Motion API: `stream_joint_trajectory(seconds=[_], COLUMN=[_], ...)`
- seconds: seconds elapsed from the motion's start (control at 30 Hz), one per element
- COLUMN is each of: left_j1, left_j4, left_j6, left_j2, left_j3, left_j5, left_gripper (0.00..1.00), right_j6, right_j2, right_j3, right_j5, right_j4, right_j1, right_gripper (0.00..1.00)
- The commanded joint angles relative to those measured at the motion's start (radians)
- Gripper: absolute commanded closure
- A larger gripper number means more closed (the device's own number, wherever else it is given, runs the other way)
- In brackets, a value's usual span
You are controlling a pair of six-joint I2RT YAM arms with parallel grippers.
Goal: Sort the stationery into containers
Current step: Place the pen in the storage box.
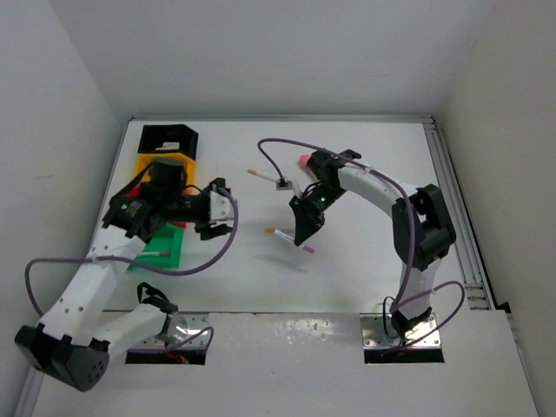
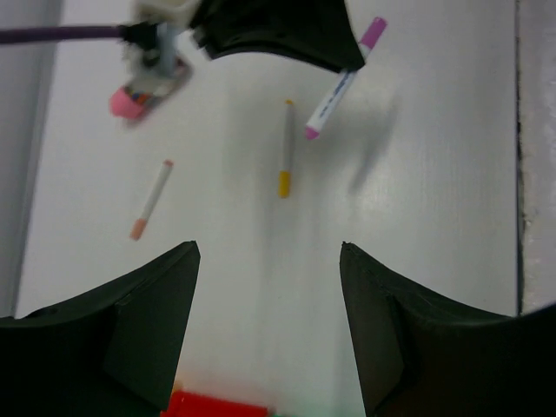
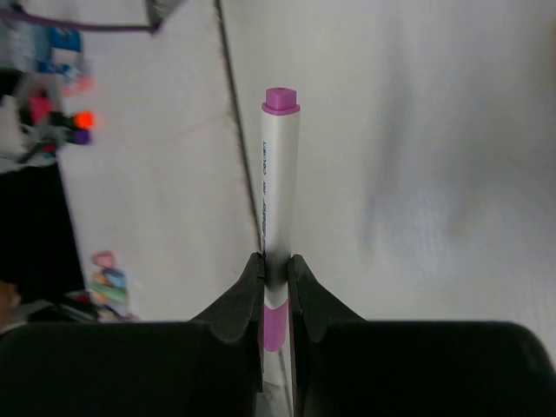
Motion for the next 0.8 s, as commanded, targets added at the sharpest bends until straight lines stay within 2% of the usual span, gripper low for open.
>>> stream_joint_trajectory(seconds=[0.0, 0.13, 0.23, 0.43, 0.63, 0.73, 0.77], left_j1=[-0.143, -0.292, -0.34, -0.377, -0.435, -0.458, -0.461], left_j4=[0.024, 0.024, 0.038, 0.134, 0.141, 0.136, 0.134], left_j6=[-0.028, -0.043, -0.045, -0.057, -0.054, -0.049, -0.048], left_j2=[0.093, 0.188, 0.226, 0.243, 0.277, 0.288, 0.288], left_j3=[0.051, 0.073, 0.069, 0.041, 0.046, 0.046, 0.046], left_j5=[-0.104, -0.144, -0.204, -0.241, -0.268, -0.271, -0.271], left_gripper=[0.29, 0.31, 0.33, 0.33, 0.34, 0.38, 0.46], right_j6=[0.16, 0.203, 0.201, 0.212, 0.206, 0.204, 0.209], right_j2=[0.042, 0.073, 0.071, 0.064, 0.088, 0.096, 0.094], right_j3=[0.083, 0.142, 0.152, 0.165, 0.23, 0.255, 0.255], right_j5=[-0.208, -0.288, -0.31, -0.351, -0.392, -0.408, -0.411], right_j4=[-0.044, -0.061, -0.087, -0.122, -0.176, -0.197, -0.198], right_j1=[0.025, 0.026, 0.028, 0.052, 0.086, 0.091, 0.092], right_gripper=[1.0, 1.0, 1.0, 1.0, 1.0, 1.0, 1.0])
